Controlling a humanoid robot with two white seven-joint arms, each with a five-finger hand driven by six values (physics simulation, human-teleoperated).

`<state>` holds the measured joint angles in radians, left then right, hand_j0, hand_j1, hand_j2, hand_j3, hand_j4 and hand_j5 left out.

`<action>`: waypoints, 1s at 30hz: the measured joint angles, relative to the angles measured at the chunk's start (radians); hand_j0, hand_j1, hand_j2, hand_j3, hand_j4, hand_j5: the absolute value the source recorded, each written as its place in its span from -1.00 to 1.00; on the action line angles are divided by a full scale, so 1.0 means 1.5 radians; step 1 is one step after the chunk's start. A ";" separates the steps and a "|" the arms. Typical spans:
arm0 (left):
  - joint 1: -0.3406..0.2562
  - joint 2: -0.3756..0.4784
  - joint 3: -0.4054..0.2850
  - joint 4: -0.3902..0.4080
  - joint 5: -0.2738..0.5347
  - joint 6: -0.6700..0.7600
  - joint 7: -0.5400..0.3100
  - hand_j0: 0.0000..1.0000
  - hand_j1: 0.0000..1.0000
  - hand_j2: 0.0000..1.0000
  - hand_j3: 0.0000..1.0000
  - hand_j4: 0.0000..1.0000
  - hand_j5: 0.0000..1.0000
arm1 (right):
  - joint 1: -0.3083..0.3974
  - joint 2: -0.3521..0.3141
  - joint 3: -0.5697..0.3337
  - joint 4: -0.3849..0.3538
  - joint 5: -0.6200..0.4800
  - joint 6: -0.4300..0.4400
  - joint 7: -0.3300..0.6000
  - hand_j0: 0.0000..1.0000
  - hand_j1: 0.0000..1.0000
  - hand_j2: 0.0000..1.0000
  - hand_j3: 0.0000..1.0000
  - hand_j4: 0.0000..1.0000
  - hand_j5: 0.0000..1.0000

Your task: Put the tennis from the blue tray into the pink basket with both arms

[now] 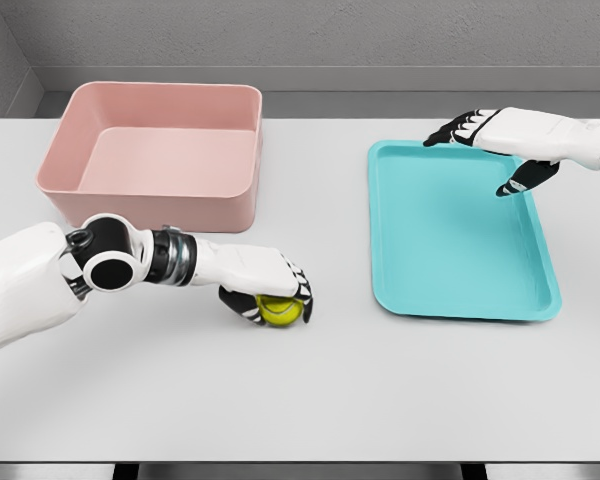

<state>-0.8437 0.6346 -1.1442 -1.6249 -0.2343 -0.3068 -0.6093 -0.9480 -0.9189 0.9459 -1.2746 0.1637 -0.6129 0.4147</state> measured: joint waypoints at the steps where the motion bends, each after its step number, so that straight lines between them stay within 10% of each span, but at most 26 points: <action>1: 0.000 0.000 0.001 0.000 0.000 0.000 0.000 0.03 0.03 0.03 0.03 0.03 0.03 | 0.000 0.000 0.000 0.000 0.000 0.000 0.000 1.00 1.00 1.00 1.00 1.00 1.00; 21: -0.067 0.016 0.070 -0.023 0.034 -0.006 -0.001 0.02 0.02 0.02 0.02 0.02 0.02 | 0.000 0.000 -0.001 0.000 0.000 0.000 0.000 1.00 1.00 1.00 1.00 1.00 1.00; 30: -0.135 0.016 0.082 0.074 0.055 -0.007 -0.001 0.02 0.02 0.02 0.02 0.02 0.02 | -0.001 0.000 -0.001 0.000 0.000 0.000 0.000 1.00 1.00 1.00 1.00 1.00 1.00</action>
<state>-1.0462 0.6585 -1.0213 -1.5139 -0.1523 -0.3176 -0.6113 -0.9495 -0.9195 0.9447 -1.2746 0.1641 -0.6129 0.4147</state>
